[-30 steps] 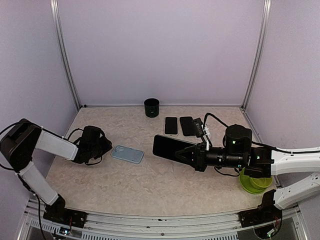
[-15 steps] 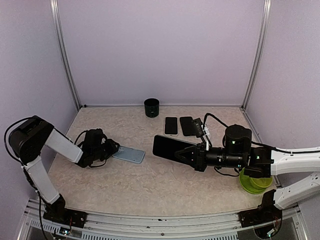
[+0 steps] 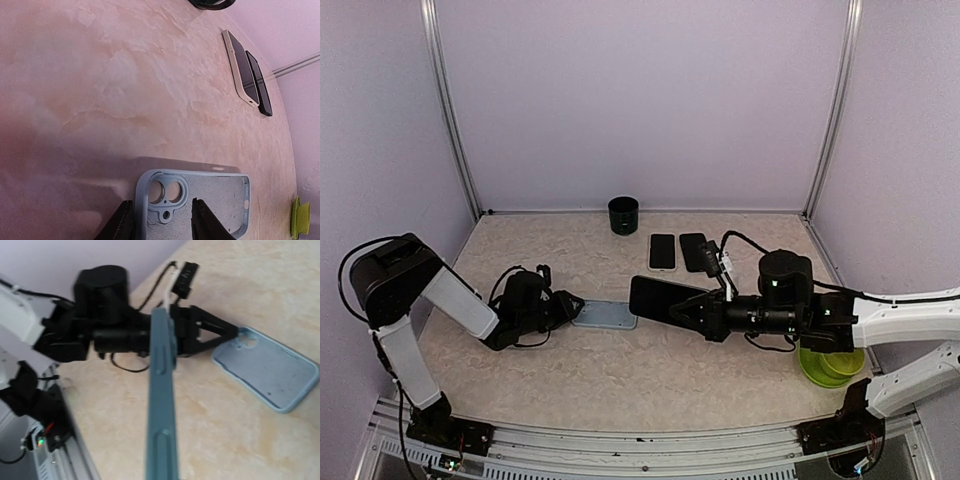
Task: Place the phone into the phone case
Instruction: Move the phone case to the center of the board.
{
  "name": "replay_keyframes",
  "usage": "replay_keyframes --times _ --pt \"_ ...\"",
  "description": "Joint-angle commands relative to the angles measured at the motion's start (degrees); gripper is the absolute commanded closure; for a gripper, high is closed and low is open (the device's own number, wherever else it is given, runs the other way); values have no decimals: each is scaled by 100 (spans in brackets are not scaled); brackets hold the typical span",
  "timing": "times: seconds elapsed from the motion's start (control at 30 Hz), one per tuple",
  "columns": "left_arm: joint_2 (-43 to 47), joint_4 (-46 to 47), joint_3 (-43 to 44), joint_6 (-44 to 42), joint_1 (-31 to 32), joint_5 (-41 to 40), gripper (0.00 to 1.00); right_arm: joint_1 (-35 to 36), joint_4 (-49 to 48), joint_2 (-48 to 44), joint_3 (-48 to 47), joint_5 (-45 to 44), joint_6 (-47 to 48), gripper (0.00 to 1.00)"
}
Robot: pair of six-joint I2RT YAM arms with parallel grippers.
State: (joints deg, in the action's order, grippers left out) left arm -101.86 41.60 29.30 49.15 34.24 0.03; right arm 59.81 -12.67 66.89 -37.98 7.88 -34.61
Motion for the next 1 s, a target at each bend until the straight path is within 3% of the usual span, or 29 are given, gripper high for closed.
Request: replay_keyframes --times 0.0,0.23,0.7,0.97 --pt "-339 78 186 -109 215 144 64 -238 44 39 -242 6 -217 100" --pt "-715 49 427 -127 537 124 73 -447 153 -92 -150 45 -386 100" --pt "-1234 249 969 -409 1110 329 76 -917 542 342 -337 365 -826 100" --pt "-1528 126 1354 -381 1181 305 74 -1513 875 781 -558 1038 -936 100"
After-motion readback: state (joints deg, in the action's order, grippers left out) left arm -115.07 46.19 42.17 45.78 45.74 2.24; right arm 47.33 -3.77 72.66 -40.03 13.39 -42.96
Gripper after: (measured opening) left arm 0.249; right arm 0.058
